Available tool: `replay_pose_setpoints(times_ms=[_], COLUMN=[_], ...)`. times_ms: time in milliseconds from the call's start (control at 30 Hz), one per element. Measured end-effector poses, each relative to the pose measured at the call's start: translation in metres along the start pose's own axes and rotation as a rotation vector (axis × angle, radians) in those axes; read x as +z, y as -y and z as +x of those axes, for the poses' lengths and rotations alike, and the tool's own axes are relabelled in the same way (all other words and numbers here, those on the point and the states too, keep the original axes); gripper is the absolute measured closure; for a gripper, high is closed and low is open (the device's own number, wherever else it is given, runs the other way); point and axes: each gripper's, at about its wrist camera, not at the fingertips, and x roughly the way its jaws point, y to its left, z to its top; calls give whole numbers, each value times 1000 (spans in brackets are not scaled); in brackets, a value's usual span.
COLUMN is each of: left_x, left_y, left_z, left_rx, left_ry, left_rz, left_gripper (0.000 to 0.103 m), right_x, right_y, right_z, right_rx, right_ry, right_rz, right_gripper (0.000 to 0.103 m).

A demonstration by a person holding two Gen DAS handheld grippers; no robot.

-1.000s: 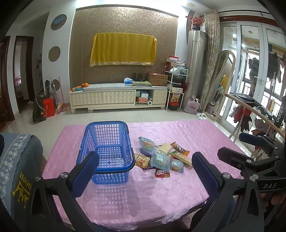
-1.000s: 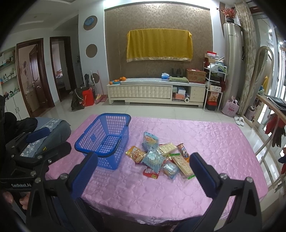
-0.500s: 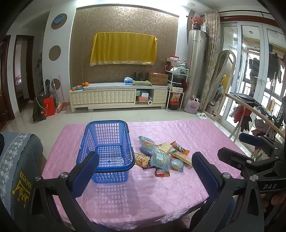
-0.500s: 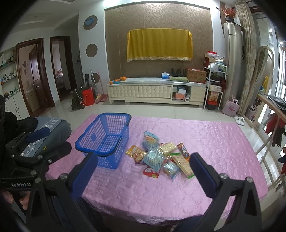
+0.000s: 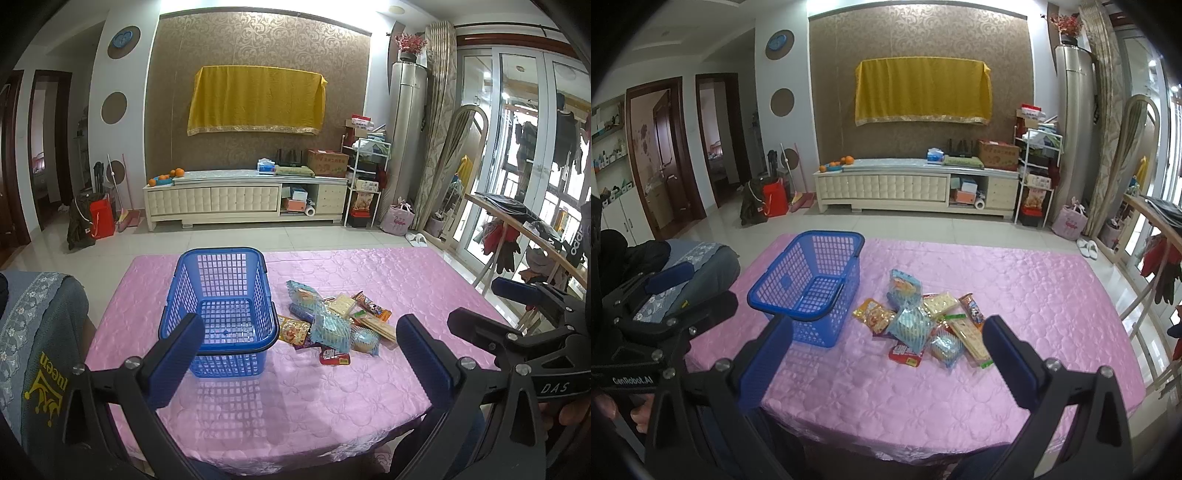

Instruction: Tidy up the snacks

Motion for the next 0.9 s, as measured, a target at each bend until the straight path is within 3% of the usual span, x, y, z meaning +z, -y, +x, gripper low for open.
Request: replay_pose_setpoints(times_ms=[500, 900], left_x=[12, 44], left_y=[12, 35], left_z=[13, 69], left_rx=[-39, -102], left_ry=[-23, -97], left_rz=[51, 74], left_gripper=[0, 0], right_x=[10, 33], right_y=[11, 53], right_z=[3, 31], right_rx=[27, 28], right_ry=[-3, -23], right_rz=[-23, -32], right_gripper=[0, 0])
